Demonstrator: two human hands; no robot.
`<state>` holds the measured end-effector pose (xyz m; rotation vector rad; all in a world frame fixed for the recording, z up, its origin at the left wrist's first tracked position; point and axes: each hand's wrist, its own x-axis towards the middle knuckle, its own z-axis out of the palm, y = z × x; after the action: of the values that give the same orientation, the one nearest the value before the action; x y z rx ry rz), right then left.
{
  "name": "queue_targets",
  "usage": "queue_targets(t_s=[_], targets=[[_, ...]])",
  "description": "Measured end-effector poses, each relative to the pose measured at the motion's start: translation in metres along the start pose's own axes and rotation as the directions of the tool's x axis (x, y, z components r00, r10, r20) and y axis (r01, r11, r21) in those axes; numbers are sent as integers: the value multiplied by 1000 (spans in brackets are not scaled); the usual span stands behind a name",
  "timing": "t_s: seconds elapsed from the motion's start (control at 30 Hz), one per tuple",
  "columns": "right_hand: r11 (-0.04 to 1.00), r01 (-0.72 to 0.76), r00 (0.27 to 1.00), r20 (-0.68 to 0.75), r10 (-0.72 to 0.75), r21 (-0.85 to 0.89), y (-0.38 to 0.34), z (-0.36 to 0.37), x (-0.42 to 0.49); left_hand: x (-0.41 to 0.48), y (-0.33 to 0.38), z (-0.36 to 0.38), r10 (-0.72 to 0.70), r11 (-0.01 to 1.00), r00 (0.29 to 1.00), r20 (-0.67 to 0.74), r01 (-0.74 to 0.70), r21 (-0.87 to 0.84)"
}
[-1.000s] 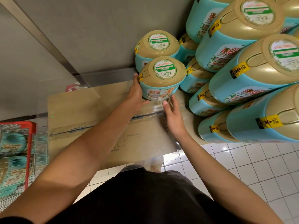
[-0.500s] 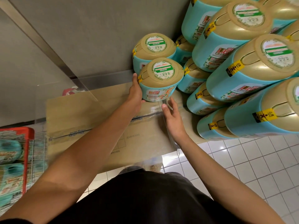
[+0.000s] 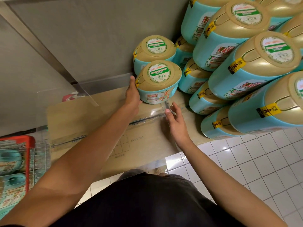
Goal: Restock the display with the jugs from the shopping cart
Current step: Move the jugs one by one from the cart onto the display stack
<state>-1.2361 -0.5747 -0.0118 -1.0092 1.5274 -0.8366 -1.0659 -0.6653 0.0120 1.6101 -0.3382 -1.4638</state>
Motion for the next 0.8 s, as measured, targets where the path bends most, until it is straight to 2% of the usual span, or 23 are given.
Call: queue_targets(t_s=[0.33, 0.47, 0.63, 0.8], targets=[[1000, -22, 999, -37, 23, 13, 7, 7, -15, -2, -9, -11, -3, 997, 998, 64, 8, -75], [1000, -16, 999, -37, 16, -13, 9, 7, -22, -5, -21, -23, 0, 1000, 998, 56, 2, -22], [996, 41, 999, -3, -41, -78, 8, 2, -35, -28, -45, -47, -35, 999, 999, 22, 35, -7], [996, 75, 994, 83, -72, -44, 16, -9, -55, -75, -77, -75, 37, 999, 999, 3, -37, -2]])
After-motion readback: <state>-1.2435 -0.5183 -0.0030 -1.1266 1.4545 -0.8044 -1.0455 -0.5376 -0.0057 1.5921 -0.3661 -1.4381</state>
